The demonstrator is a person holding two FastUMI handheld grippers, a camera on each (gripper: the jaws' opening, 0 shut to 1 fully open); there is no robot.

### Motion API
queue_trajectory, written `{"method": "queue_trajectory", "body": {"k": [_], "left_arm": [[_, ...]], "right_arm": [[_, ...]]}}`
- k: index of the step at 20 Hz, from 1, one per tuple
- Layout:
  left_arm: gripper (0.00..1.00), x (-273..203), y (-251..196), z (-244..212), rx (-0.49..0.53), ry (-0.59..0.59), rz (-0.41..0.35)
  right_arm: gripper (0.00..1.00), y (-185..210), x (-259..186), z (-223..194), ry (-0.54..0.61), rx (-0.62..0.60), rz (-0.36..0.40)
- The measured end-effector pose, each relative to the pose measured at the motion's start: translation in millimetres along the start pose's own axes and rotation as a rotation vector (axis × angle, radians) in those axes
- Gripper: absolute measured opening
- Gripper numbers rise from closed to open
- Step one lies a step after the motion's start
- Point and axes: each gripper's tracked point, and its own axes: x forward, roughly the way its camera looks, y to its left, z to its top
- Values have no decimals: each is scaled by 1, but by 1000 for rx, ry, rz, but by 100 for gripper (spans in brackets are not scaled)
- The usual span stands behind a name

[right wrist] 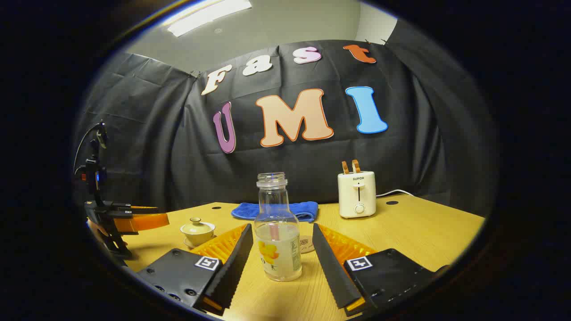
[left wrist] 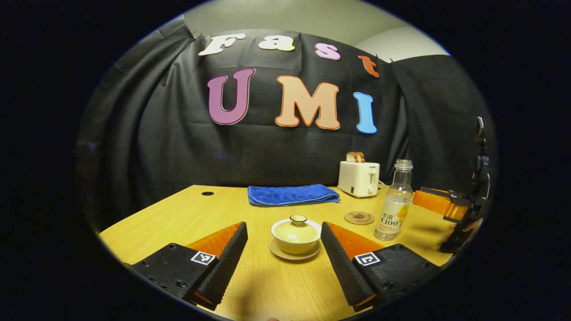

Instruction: Open the teacup lid with one hand, grasp the water bottle and pour water into the teacup with the other hand; after pouring, place the water bottle on the coaster and then close the teacup lid.

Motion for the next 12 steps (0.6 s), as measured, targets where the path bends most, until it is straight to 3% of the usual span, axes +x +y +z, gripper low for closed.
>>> {"method": "queue_trajectory", "body": {"k": [7,8,12], "left_arm": [[97,0,3,-8,-24,15,8],[97,-1,3,-8,-27,15,9],[97,-1,4,-9,-26,12,9]], "right_arm": [[90,0,1,-3,14,-1,1],[84,0,1,-4,17,-2,-1],[90,-1,3,-8,35,-9,-6]]}}
